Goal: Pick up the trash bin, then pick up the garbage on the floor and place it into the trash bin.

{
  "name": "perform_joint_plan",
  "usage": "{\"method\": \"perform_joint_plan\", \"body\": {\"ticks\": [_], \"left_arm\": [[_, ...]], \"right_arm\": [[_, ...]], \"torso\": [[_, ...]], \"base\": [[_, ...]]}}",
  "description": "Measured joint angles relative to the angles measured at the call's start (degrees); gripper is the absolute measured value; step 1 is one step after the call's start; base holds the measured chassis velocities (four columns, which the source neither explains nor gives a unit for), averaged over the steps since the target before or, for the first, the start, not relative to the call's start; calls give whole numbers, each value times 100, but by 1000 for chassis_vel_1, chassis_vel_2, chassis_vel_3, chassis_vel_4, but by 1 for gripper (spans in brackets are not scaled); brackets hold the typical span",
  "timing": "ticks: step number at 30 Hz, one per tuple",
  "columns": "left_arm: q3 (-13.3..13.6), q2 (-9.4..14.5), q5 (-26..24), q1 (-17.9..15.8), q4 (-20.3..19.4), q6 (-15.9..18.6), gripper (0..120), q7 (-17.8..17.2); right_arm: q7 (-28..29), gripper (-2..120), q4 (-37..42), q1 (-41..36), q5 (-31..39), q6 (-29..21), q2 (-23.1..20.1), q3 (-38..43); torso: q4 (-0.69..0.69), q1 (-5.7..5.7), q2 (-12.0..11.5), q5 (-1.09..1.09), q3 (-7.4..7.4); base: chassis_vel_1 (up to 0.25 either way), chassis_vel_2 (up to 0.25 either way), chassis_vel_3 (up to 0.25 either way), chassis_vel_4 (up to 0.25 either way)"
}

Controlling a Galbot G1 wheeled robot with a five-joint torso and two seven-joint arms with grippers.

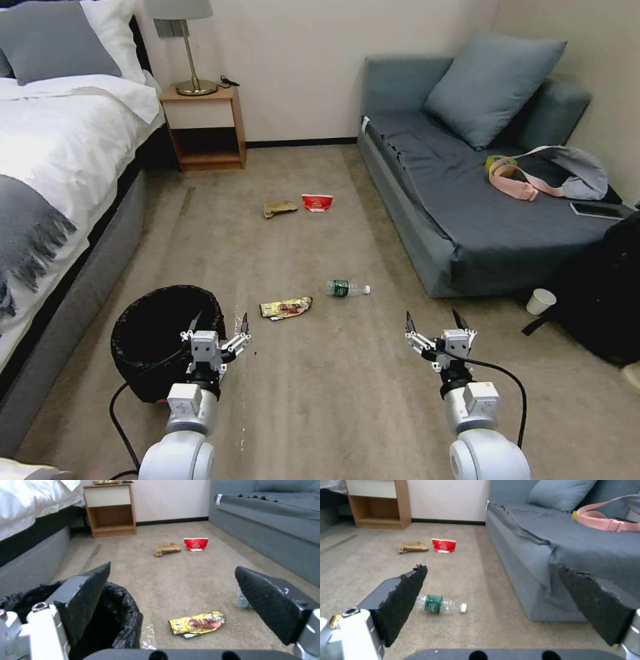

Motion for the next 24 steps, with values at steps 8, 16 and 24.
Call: {"method": "perform_joint_plan", "body": {"ticks": [8, 16, 24], "left_arm": [[0, 0, 0, 0, 0, 0, 100, 0], [0, 0, 0, 0, 0, 0, 100, 0], [-102, 55, -126, -43, 18, 141, 100, -123]], "right_arm": [[0, 100, 0, 0, 0, 0, 0, 0], [0, 100, 0, 0, 0, 0, 0, 0], [41, 100, -126, 69, 75, -133, -88, -55]], "torso": [[0, 0, 0, 0, 0], [0, 0, 0, 0, 0], [-2, 0, 0, -3, 0]], "base": [[0, 0, 0, 0], [0, 0, 0, 0], [0, 0, 0, 0]]}}
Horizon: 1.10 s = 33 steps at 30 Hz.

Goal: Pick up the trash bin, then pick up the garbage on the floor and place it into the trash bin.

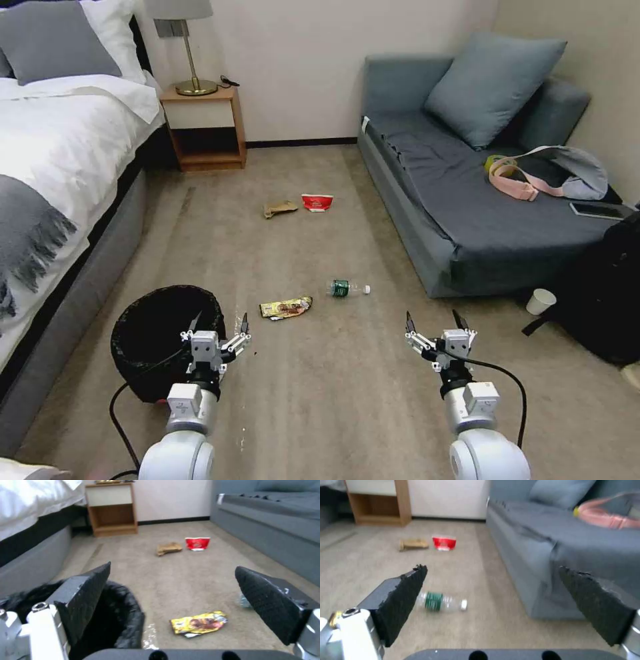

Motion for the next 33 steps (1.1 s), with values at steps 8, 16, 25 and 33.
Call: {"method": "perform_joint_plan", "body": {"ticks": [8, 16, 25, 33], "left_arm": [[-899, 500, -942, -389, 166, 1103, 100, -1120], [-994, 794, -1152, -561, 52, 1206, 100, -1260], [-1063, 1042, -1187, -684, 70, 1499, 100, -1436], [-1257, 1895, -1937, -1033, 571, 2408, 99, -1821]], "right_arm": [[332, 100, -950, 526, 562, -1134, -627, -397], [-179, 100, -909, 672, 421, -1263, -1264, -446], [-184, 100, -952, 735, 496, -1120, -1279, -305], [-227, 100, -1023, 727, 355, -926, -1216, -324]], "torso": [[6, 0, 0, 3, 1], [2, 0, 0, 1, 1], [1, 0, 0, 4, 1], [2, 0, 0, 3, 1]], "base": [[0, 0, 0, 0], [0, 0, 0, 0], [0, 0, 0, 0], [0, 0, 0, 0]]}}
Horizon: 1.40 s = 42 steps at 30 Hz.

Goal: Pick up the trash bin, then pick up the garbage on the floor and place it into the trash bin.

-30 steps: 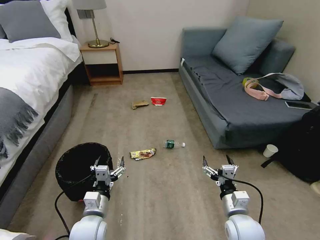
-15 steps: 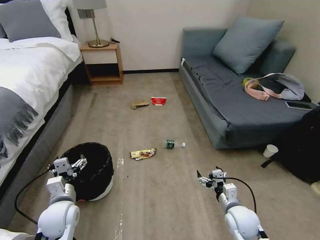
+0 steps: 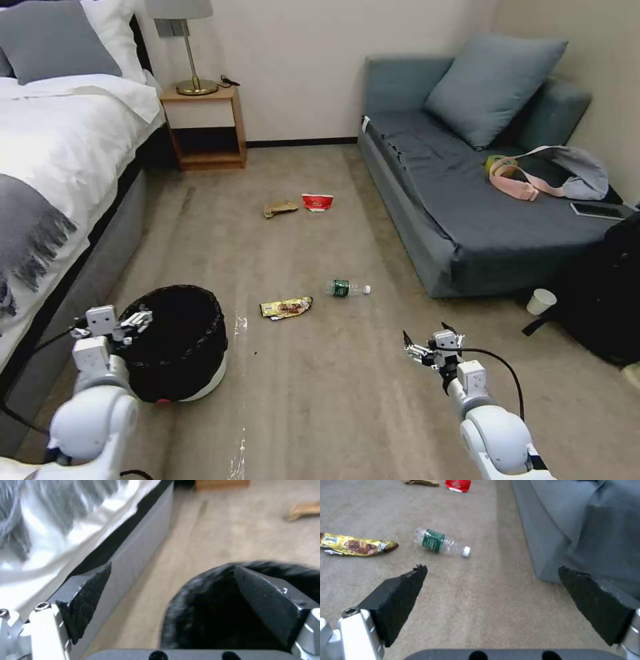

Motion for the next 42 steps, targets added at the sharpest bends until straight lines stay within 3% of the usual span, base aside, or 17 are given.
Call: {"method": "perform_joint_plan", "body": {"ticks": [2, 6, 24, 30, 33, 42], "left_arm": [[-72, 270, -540, -220, 236, 515, 99, -67], [-34, 413, -843, -412, 471, 895, 99, -102], [478, 66, -523, -929, 1528, 950, 98, 34], [621, -15, -301, -1070, 1641, 946, 85, 100], [646, -45, -288, -1125, 1731, 960, 67, 95], [614, -21, -292, -1140, 1838, 957, 39, 113]], "right_arm": [[-25, 100, -27, -2, -56, 29, 25, -4], [-39, 100, -81, 2, -125, 63, 80, -36], [-73, 100, -268, 139, -223, 206, 242, -252], [-82, 100, -286, 183, -120, 239, 190, -245], [-124, 100, -288, 216, -73, 231, 176, -255], [-168, 100, -360, 282, -53, 176, 204, -272]], "torso": [[0, 0, 0, -1, 0], [0, 0, 0, 0, 0], [0, 0, 0, 0, 0], [1, 0, 0, 2, 0], [3, 0, 1, 7, -1], [3, 0, 2, 6, -2]], "base": [[0, 0, 0, 0], [0, 0, 0, 0], [0, 0, 0, 0], [0, 0, 0, 0], [0, 0, 0, 0], [0, 0, 0, 0]]}}
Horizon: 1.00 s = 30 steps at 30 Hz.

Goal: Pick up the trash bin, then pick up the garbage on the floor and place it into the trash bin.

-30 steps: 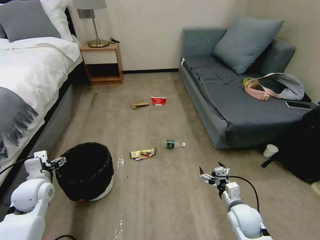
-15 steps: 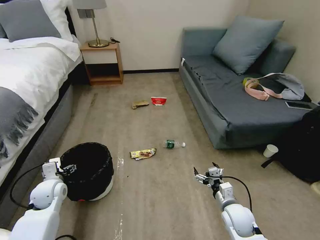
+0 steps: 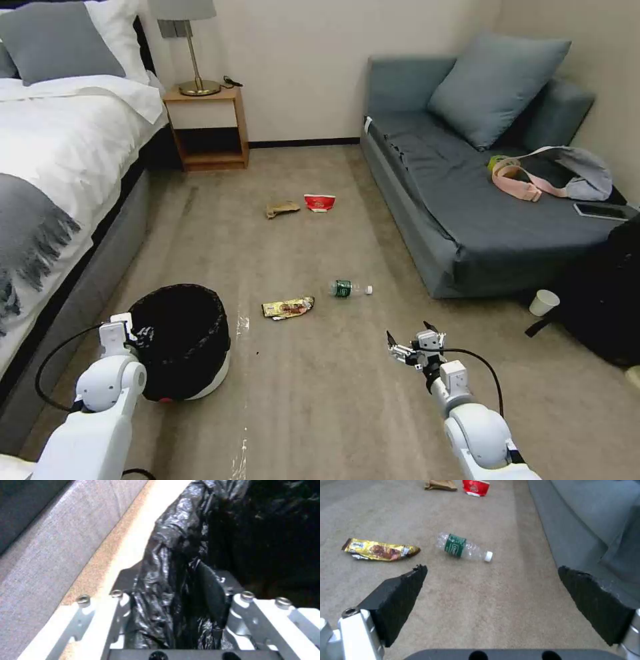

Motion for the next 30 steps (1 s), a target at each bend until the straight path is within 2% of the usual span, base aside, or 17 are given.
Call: {"method": "perform_joint_plan", "body": {"ticks": [4, 8, 20, 24, 26, 27, 28, 30], "left_arm": [[-43, 22, -36, 5, 19, -11, 27, 39], [-84, 45, -79, 25, 42, -47, 20, 98], [-220, 128, -129, 129, 79, -181, 18, 164], [-298, 129, -45, 248, -109, -247, 12, 190], [-358, 125, 198, 352, -293, -325, 11, 219], [-418, 121, 362, 439, -505, -394, 10, 221], [-453, 107, 453, 495, -667, -437, 7, 220], [-463, 100, 493, 516, -731, -451, 7, 219]], "right_arm": [[-4, 100, -38, 20, 8, -24, 33, -34], [-7, 100, -94, 37, 0, -28, 76, -76], [-13, 100, -267, 195, -14, -81, 198, -241], [-12, 100, -295, 211, -15, -87, 235, -278], [-9, 100, -294, 208, -15, -90, 251, -289], [-7, 100, -254, 189, -15, -92, 258, -293], [-5, 100, -211, 170, -15, -92, 262, -294], [-3, 100, -188, 158, -13, -92, 263, -293]], "torso": [[-2, 0, 0, -3, 0], [-5, 0, 0, -4, 0], [-5, 0, -1, -9, 1], [-6, 0, -3, -19, 2], [-5, 0, -4, -23, 4], [-5, 0, -3, -12, 3], [-4, 0, -4, -10, 3], [-4, 0, -3, -11, 3]], "base": [[0, 0, 0, 0], [0, 0, 0, 0], [0, 0, 0, 0], [0, 0, 0, 0], [0, 0, 0, 0], [0, 0, 0, 0], [0, 0, 0, 0], [0, 0, 0, 0]]}}
